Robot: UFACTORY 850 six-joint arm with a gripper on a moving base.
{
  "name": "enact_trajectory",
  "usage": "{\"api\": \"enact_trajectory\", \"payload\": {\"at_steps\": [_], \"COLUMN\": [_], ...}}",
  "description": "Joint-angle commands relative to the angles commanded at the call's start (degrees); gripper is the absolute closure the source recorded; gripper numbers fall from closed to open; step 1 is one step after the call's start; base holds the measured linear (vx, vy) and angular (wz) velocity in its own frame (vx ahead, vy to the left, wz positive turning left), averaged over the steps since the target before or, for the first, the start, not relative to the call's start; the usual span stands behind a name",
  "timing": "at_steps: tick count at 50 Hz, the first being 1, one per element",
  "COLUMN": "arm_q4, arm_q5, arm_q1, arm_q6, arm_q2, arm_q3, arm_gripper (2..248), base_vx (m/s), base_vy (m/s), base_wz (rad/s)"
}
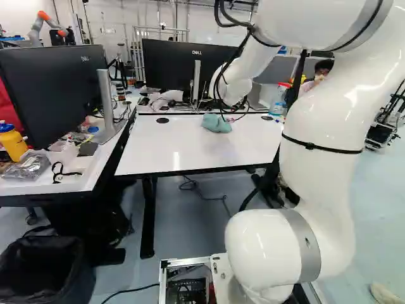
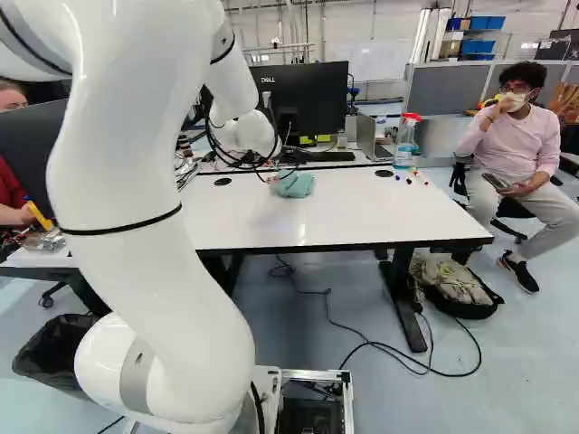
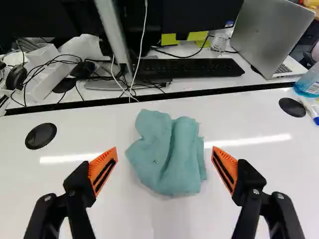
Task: Clean the table with the green towel
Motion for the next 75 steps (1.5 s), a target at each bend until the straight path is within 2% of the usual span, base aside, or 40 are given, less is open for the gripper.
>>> {"api": "enact_trajectory", "payload": {"at_steps": [19,52,75], "arm_q4": [-0.01,-0.03,-0.04], "arm_q5": [7.01,21.48,28.89], "arm_q1": [0.65,2.00,2.69], "arm_q6": [0.00,0.00,0.00], "arm_q2": [5.51,16.89,22.72], "arm_q3": [9.41,28.84,38.79], "arm_gripper": [3,3,3], "base_vx": [0.000,0.000,0.000], "base_vy": [0.000,0.000,0.000], "base_wz": [0.000,0.000,0.000]}}
